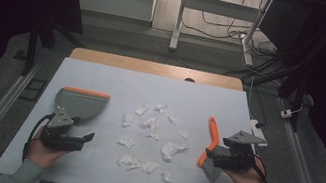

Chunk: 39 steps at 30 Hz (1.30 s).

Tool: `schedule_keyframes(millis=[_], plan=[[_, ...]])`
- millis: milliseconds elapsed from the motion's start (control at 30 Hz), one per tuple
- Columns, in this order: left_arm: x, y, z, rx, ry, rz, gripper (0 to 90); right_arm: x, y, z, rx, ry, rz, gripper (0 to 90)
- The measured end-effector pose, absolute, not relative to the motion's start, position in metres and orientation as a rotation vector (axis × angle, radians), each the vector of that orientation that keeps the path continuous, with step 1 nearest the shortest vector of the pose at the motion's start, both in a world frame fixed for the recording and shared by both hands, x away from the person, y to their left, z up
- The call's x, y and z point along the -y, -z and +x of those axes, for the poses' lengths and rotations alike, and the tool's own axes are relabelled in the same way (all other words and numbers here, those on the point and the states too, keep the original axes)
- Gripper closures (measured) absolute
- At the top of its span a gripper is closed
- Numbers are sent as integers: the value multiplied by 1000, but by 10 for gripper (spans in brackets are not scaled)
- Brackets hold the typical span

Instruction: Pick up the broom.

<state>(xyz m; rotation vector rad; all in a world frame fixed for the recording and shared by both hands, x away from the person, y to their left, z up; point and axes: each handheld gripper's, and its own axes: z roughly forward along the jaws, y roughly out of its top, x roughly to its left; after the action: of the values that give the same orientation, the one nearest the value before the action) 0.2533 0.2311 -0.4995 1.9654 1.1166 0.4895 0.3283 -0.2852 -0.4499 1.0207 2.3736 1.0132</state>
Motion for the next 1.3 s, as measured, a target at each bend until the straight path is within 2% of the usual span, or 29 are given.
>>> schedule_keyframes(millis=[633,900,1300], plan=[[-230,502,254,-1118,-479,1979,226,278,438,390,-2356,-722,1331,289],[-229,504,254,-1117,-478,1985,227,269,458,417,-2412,-584,1399,293],[-227,506,254,-1110,-482,2000,230,265,477,432,-2436,-439,1444,315]])
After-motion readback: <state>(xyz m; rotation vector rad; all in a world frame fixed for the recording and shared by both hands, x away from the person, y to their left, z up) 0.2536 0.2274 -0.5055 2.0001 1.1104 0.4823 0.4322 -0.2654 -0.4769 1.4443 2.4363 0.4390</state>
